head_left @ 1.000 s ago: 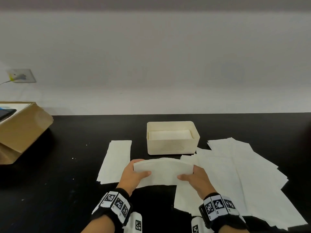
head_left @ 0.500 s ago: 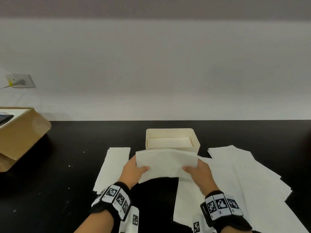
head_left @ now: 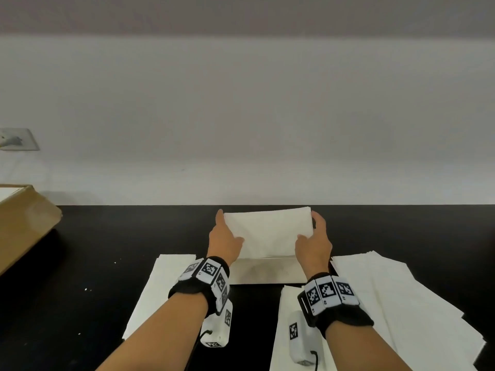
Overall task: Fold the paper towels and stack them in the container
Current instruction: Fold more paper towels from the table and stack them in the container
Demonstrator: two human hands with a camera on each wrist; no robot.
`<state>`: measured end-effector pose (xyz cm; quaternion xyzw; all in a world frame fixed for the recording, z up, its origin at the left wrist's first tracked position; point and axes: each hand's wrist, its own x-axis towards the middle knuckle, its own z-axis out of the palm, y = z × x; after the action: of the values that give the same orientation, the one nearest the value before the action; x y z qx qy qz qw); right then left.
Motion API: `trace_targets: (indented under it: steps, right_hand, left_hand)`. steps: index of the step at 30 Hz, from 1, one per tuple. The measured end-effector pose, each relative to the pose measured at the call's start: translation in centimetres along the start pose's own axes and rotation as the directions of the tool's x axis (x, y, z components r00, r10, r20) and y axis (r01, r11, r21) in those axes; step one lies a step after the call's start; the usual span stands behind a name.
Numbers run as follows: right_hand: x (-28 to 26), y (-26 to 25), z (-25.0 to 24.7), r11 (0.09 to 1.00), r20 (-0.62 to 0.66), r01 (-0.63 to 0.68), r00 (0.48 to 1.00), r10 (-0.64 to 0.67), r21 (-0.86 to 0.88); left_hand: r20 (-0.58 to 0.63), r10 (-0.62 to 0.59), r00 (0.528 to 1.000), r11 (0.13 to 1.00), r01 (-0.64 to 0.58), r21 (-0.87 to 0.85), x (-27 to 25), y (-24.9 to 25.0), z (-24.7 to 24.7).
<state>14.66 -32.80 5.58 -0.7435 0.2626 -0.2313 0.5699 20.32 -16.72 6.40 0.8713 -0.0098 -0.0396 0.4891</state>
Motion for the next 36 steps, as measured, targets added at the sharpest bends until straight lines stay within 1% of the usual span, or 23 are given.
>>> trace_targets:
  steps: [2,4,5,8,10,12,13,14,16,18,22,25,29,33,36]
  right_hand:
    - [0.9,0.4,0.2,0.996,0.041,0.0,0.999,0.003,-0.084]
    - [1.6,0.7,0.5,0.975,0.103,0.017,0.995,0.006,-0.222]
    - [1.8,0.8,0.6,0.957,0.13,0.035,0.992,0.002,-0.287]
    - [2.3,1.3,1.1,0.92,0.171,0.041,0.985,0.029,-0.391]
    - [2.6,1.6,1.5,0.858,0.225,0.062,0.972,0.064,-0.511]
    - [2.9,1.4,1.8,0.783,0.282,0.09,0.953,0.112,-0.615]
    - [3.1,1.4,1.9,0.758,0.299,0.098,0.945,0.132,-0.645]
    - [3.4,1.6,2.1,0.741,0.298,0.094,0.943,0.148,-0.665]
    - [3.7,1.7,2.4,0.716,0.288,0.066,0.938,0.193,-0.695]
    - [3.8,1.6,2.6,0.692,0.279,0.04,0.931,0.237,-0.721]
    - [4.3,1.5,3.1,0.627,0.309,0.07,0.909,0.281,-0.776]
    - [4.6,1.1,3.3,0.566,0.355,0.12,0.876,0.326,-0.816]
    - [4.8,0.5,3.7,0.5,0.386,0.179,0.854,0.348,-0.847]
    - [5.6,-0.2,4.0,0.489,0.406,0.214,0.853,0.328,-0.846]
    - [6.3,-0.8,4.0,0.494,0.391,0.202,0.865,0.314,-0.845]
  left_hand:
    - [0.024,0.013,1.0,0.994,-0.016,0.104,0.7,-0.2,0.6]
    - [0.066,0.039,0.997,0.966,-0.054,0.251,1.3,-0.3,1.1]
    - [0.086,0.039,0.996,0.946,-0.064,0.317,1.5,-0.4,1.3]
    - [0.129,0.031,0.991,0.86,-0.093,0.502,2.2,-0.4,1.7]
    - [0.167,0.015,0.986,0.809,-0.11,0.577,2.6,-0.5,2.0]
    - [0.196,-0.03,0.98,0.771,-0.102,0.629,2.7,-0.5,2.1]
    - [0.216,-0.056,0.975,0.751,-0.101,0.652,2.8,-0.7,2.2]
    - [0.233,-0.055,0.971,0.715,-0.125,0.688,2.9,-0.8,2.3]
    - [0.254,-0.073,0.964,0.684,-0.137,0.717,3.1,-0.7,2.5]
    - [0.273,-0.091,0.958,0.677,-0.142,0.722,3.4,-0.7,2.6]
    - [0.282,-0.091,0.955,0.696,-0.142,0.704,3.8,-0.8,2.8]
    - [0.295,-0.062,0.953,0.697,-0.17,0.697,3.7,-0.9,2.8]
    - [0.335,-0.043,0.941,0.658,-0.225,0.718,3.6,-1.1,2.5]
    - [0.354,-0.03,0.935,0.631,-0.257,0.732,3.6,-1.0,2.3]
    - [0.349,-0.021,0.937,0.62,-0.262,0.74,3.4,-1.0,2.4]
